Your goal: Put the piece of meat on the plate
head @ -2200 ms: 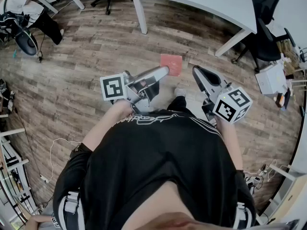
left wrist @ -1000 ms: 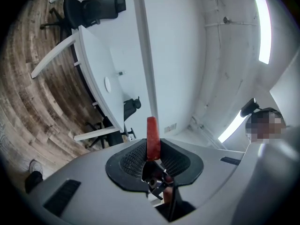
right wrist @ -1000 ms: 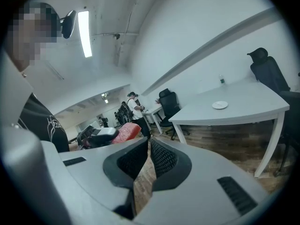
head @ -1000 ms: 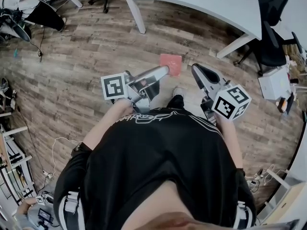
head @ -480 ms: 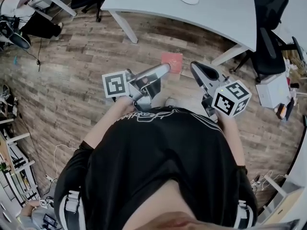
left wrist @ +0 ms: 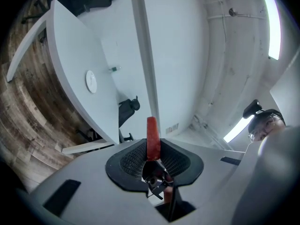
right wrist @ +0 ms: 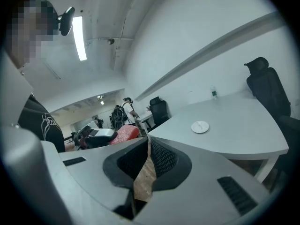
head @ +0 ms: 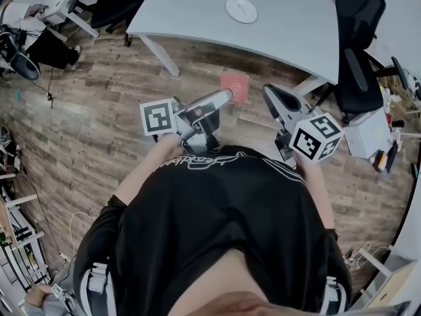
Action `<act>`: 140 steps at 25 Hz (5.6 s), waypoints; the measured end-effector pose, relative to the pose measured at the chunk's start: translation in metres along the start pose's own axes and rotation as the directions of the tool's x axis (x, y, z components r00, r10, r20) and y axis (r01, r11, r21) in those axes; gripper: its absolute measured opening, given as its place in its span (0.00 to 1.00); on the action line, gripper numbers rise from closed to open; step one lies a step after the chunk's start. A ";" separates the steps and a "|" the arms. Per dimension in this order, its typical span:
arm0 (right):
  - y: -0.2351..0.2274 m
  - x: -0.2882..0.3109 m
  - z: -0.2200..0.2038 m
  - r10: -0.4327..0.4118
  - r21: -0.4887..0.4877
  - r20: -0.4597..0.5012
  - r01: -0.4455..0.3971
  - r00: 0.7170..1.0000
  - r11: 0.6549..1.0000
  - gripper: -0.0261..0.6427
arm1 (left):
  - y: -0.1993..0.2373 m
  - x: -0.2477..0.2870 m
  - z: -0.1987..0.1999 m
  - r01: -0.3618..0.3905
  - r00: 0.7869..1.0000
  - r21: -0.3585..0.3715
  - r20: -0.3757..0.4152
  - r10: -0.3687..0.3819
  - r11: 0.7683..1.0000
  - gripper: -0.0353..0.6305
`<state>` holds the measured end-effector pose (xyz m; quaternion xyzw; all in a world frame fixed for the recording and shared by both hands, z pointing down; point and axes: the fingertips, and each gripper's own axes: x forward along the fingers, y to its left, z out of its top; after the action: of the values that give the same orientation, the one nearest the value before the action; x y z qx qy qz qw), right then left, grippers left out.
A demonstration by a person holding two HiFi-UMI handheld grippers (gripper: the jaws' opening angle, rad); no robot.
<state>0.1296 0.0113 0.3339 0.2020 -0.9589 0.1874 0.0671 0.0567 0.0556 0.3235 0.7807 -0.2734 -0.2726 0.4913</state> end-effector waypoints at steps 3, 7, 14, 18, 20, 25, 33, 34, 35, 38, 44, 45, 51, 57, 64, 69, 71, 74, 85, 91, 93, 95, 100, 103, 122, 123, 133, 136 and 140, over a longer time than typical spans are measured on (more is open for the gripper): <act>-0.013 0.006 0.001 -0.010 0.007 -0.004 0.010 1.000 1.000 0.07 | 0.009 0.010 0.008 0.001 1.000 -0.007 -0.006 -0.001 1.000 0.19; -0.035 0.017 0.003 -0.030 0.020 -0.011 0.031 0.999 0.999 0.07 | 0.024 0.026 0.023 0.009 1.000 -0.014 -0.024 -0.009 1.000 0.19; -0.084 0.050 0.020 -0.071 0.058 0.010 0.070 0.997 0.996 0.07 | 0.052 0.065 0.064 0.019 0.995 -0.022 -0.095 -0.021 1.000 0.19; -0.118 0.079 0.038 -0.102 0.095 0.024 0.099 0.995 0.991 0.07 | 0.074 0.084 0.105 -0.007 0.992 -0.035 -0.127 0.002 0.999 0.19; -0.136 0.094 0.045 -0.121 0.120 0.026 0.117 0.992 0.986 0.07 | 0.085 0.092 0.126 -0.016 0.990 -0.046 -0.142 0.009 0.999 0.19; -0.180 0.137 0.063 -0.163 0.167 0.012 0.158 0.987 0.973 0.07 | 0.121 0.115 0.184 -0.049 0.984 -0.069 -0.173 0.036 0.996 0.19; -0.236 0.198 0.082 -0.210 0.210 -0.024 0.210 0.977 0.955 0.07 | 0.172 0.145 0.258 -0.081 0.976 -0.093 -0.208 0.060 0.992 0.19; -0.246 0.208 0.084 -0.215 0.217 -0.032 0.216 0.976 0.952 0.07 | 0.181 0.151 0.269 -0.085 0.975 -0.100 -0.212 0.062 0.991 0.19; -0.256 0.219 0.088 -0.219 0.224 -0.041 0.223 0.975 0.949 0.07 | 0.189 0.157 0.282 -0.088 0.975 -0.111 -0.215 0.062 0.990 0.19; -0.274 0.239 0.093 -0.235 0.230 -0.062 0.243 0.970 0.942 0.07 | 0.208 0.165 0.301 -0.101 0.971 -0.130 -0.231 0.069 0.986 0.19; -0.282 0.241 0.088 -0.267 0.241 -0.067 0.275 0.961 0.931 0.07 | 0.227 0.171 0.301 -0.122 0.959 -0.111 -0.268 0.088 0.986 0.19; -0.283 0.241 0.087 -0.270 0.244 -0.069 0.279 0.960 0.929 0.07 | 0.231 0.171 0.301 -0.126 0.957 -0.103 -0.274 0.093 0.987 0.19; -0.297 0.243 0.077 -0.294 0.253 -0.098 0.310 0.951 0.917 0.07 | 0.264 0.175 0.306 -0.159 0.932 -0.007 -0.330 0.147 0.987 0.19; -0.316 0.259 0.062 -0.320 0.241 -0.146 0.347 0.936 0.906 0.07 | 0.298 0.183 0.308 -0.203 0.905 0.007 -0.381 0.191 0.979 0.19; -0.328 0.264 0.036 -0.334 0.278 -0.200 0.380 0.921 0.882 0.07 | 0.330 0.194 0.304 -0.249 0.871 -0.008 -0.440 0.220 0.969 0.19; -0.340 0.266 0.022 -0.332 0.340 -0.211 0.388 0.919 0.857 0.07 | 0.348 0.197 0.299 -0.282 0.841 0.017 -0.477 0.255 0.959 0.19; -0.344 0.262 0.019 -0.333 0.349 -0.215 0.391 0.918 0.852 0.07 | 0.352 0.200 0.294 -0.293 0.826 0.047 -0.491 0.277 0.955 0.19; -0.349 0.260 0.016 -0.336 0.358 -0.220 0.396 0.916 0.846 0.07 | 0.358 0.202 0.289 -0.308 0.800 0.092 -0.513 0.311 0.947 0.19; -0.351 0.255 0.012 -0.342 0.417 -0.215 0.403 0.915 0.815 0.07 | 0.373 0.206 0.284 -0.319 0.751 0.157 -0.560 0.350 0.935 0.19; -0.355 0.254 0.012 -0.350 0.432 -0.201 0.404 0.915 0.806 0.07 | 0.377 0.204 0.286 -0.324 0.699 0.286 -0.570 0.432 0.902 0.19; -0.355 0.254 0.011 -0.348 0.434 -0.200 0.401 0.916 0.807 0.07 | 0.377 0.204 0.285 -0.324 0.692 0.309 -0.566 0.447 0.894 0.19; -0.356 0.254 0.009 -0.347 0.434 -0.201 0.400 0.916 0.807 0.07 | 0.379 0.204 0.286 -0.323 0.682 0.345 -0.560 0.469 0.881 0.19; -0.357 0.253 0.008 -0.356 0.440 -0.194 0.405 0.914 0.802 0.07 | 0.384 0.200 0.292 -0.309 0.649 0.472 -0.530 0.546 0.826 0.23; -0.357 0.254 0.007 -0.357 0.442 -0.194 0.406 0.914 0.800 0.07 | 0.387 0.197 0.296 -0.305 0.631 0.531 -0.510 0.585 0.791 0.25; -0.344 0.261 0.034 -0.347 0.369 -0.149 0.378 0.926 0.849 0.07 | 0.352 0.191 0.327 -0.261 0.747 0.555 -0.402 0.529 0.790 0.37; -0.341 0.263 0.039 -0.342 0.349 -0.147 0.373 0.928 0.860 0.07 | 0.344 0.189 0.331 -0.259 0.763 0.555 -0.384 0.519 0.791 0.37; -0.262 0.253 0.104 -0.256 0.161 -0.017 0.255 0.967 0.953 0.07 | 0.231 0.154 0.320 -0.060 0.855 0.725 -0.318 0.411 0.686 0.09; -0.223 0.240 0.113 -0.237 0.136 0.024 0.232 0.971 0.963 0.07 | 0.194 0.137 0.302 0.007 0.864 0.728 -0.350 0.362 0.686 0.07; -0.167 0.219 0.107 -0.226 0.111 0.057 0.218 0.973 0.970 0.07 | 0.148 0.108 0.273 0.080 0.879 0.710 -0.382 0.287 0.699 0.06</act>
<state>-0.0069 -0.2508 0.3358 0.3177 -0.9210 0.2213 0.0440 -0.0809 -0.2426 0.3417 0.9327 -0.2756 0.0775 0.2192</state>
